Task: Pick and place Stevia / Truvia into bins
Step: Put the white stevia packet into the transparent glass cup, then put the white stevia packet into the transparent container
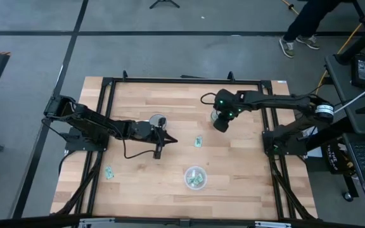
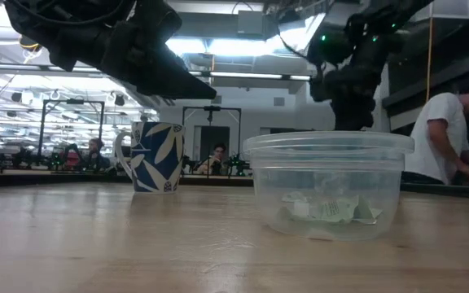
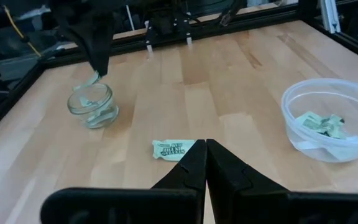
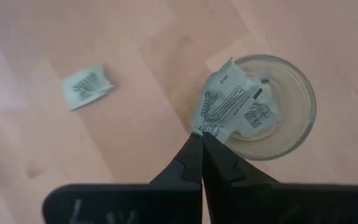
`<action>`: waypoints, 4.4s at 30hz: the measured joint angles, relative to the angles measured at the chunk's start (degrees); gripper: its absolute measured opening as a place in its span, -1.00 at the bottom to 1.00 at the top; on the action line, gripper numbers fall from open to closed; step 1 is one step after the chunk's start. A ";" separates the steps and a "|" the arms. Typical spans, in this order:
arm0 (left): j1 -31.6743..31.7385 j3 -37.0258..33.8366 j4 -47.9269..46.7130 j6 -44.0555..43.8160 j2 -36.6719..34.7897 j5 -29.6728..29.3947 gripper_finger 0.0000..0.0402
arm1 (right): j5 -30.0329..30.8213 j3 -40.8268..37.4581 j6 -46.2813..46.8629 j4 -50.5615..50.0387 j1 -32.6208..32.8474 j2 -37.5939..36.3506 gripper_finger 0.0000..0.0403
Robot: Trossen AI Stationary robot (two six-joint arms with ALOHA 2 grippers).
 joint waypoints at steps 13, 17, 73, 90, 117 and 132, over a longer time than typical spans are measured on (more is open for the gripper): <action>-0.86 0.00 -4.75 -3.68 0.00 0.05 -0.96 | 0.63 0.00 -1.87 -0.20 -3.82 4.37 -1.00; -0.86 0.00 -5.92 -4.41 0.00 0.05 -0.96 | 1.44 0.00 -2.41 -0.01 -4.33 5.23 -1.00; -0.86 0.00 -6.01 -4.24 0.00 0.01 -0.96 | 7.25 10.76 -6.04 -8.14 -4.08 10.56 -0.49; -0.86 0.00 -6.08 -4.72 0.00 0.02 -0.96 | 17.85 10.38 -7.72 -0.72 11.92 -4.27 -0.93; -16.75 24.13 -70.28 -30.42 0.00 -6.12 -0.99 | 22.66 -15.02 -16.79 40.13 24.29 -11.85 -0.89; -23.05 28.22 -95.46 -59.39 -0.02 0.61 -0.89 | 22.62 -15.02 -19.84 44.63 24.29 -11.85 -0.95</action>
